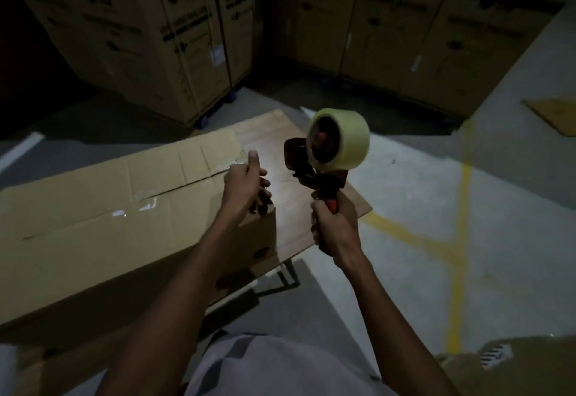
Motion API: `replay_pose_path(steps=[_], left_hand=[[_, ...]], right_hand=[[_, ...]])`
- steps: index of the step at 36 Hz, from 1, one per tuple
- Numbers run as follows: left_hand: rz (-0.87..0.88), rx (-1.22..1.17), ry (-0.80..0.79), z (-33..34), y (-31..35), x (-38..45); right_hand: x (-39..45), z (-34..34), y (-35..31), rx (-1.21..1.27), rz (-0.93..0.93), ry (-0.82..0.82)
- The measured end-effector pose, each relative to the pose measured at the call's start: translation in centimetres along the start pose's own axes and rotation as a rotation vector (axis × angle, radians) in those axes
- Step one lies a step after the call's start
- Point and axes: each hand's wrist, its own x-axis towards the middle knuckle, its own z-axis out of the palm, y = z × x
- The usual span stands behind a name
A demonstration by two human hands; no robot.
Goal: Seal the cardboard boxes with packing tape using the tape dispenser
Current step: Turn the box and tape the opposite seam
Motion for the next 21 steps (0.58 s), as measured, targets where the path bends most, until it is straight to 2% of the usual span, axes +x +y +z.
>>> replay_pose_path(steps=[5, 9, 12, 18, 21], left_hand=[[-0.343, -0.182, -0.429, -0.6, 3.3, 0.5], [-0.434, -0.374, -0.653, -1.6, 5.1, 0.8], [-0.414, -0.404, -0.669, -2.2, 6.2, 1.1], [-0.403, -0.48, -0.583, -3.5, 7.7, 2.3], [-0.395, -0.425, -0.533, -4.2, 8.3, 3.1]], right_hand=[[0.3, -1.2, -1.9, 0.003, -0.089, -0.022], [0.8, -1.4, -3.2, -0.041, -0.171, -0.049], [1.4, -1.3, -3.9, -0.03, -0.178, -0.08], [2.8, -0.1, -4.6, 0.006, -0.179, -0.133], [3.6, 0.9, -4.6, 0.007, -0.197, -0.148]])
